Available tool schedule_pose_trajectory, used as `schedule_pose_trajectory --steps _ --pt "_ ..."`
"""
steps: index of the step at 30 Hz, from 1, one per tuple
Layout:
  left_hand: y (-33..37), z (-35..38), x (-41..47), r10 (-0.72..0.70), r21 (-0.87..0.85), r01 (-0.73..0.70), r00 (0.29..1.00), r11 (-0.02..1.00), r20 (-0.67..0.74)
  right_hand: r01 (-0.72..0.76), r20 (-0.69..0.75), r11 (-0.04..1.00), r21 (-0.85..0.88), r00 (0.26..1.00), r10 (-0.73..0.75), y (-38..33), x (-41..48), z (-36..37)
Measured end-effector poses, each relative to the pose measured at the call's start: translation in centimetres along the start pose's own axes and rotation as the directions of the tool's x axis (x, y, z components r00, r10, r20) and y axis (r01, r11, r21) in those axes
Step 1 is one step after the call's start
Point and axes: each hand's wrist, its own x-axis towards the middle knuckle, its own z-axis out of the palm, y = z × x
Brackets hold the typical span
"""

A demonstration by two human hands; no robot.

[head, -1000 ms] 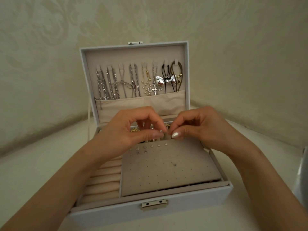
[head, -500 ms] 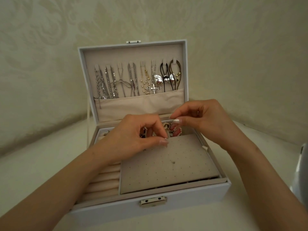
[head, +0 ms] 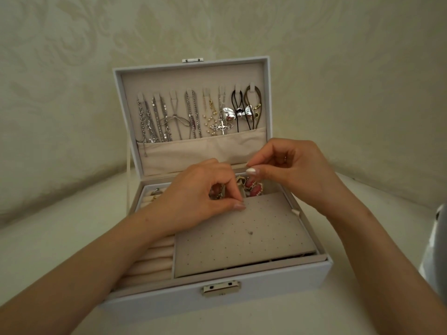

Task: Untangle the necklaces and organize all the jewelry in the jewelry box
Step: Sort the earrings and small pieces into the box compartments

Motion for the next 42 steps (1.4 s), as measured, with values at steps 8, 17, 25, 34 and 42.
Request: schedule_pose_trajectory --steps 8,17,25,34,42 --pt "0.1 0.1 0.0 0.011 -0.003 -0.011 1.000 1.000 -0.002 0.011 -0.003 1.000 0.012 1.000 -0.011 -0.1 0.0 0.1" --pt "0.1 0.1 0.0 0.047 0.042 -0.047 0.999 0.998 0.015 0.011 0.009 1.000 0.003 1.000 -0.011 0.0 0.1 0.1" --pt "0.1 -0.6 -0.8 0.273 0.266 -0.286 0.958 0.921 0.085 -0.007 0.068 0.999 0.045 0.998 0.004 -0.3 0.0 0.1" --pt "-0.1 -1.9 -0.9 -0.010 -0.121 -0.029 0.952 0.992 -0.307 -0.033 0.104 0.979 0.202 0.994 0.012 -0.9 -0.3 0.6" --pt "0.2 -1.6 -0.7 0.083 -0.182 -0.108 0.986 0.977 -0.142 -0.026 0.137 0.970 0.242 0.991 -0.008 -1.3 -0.5 1.4"
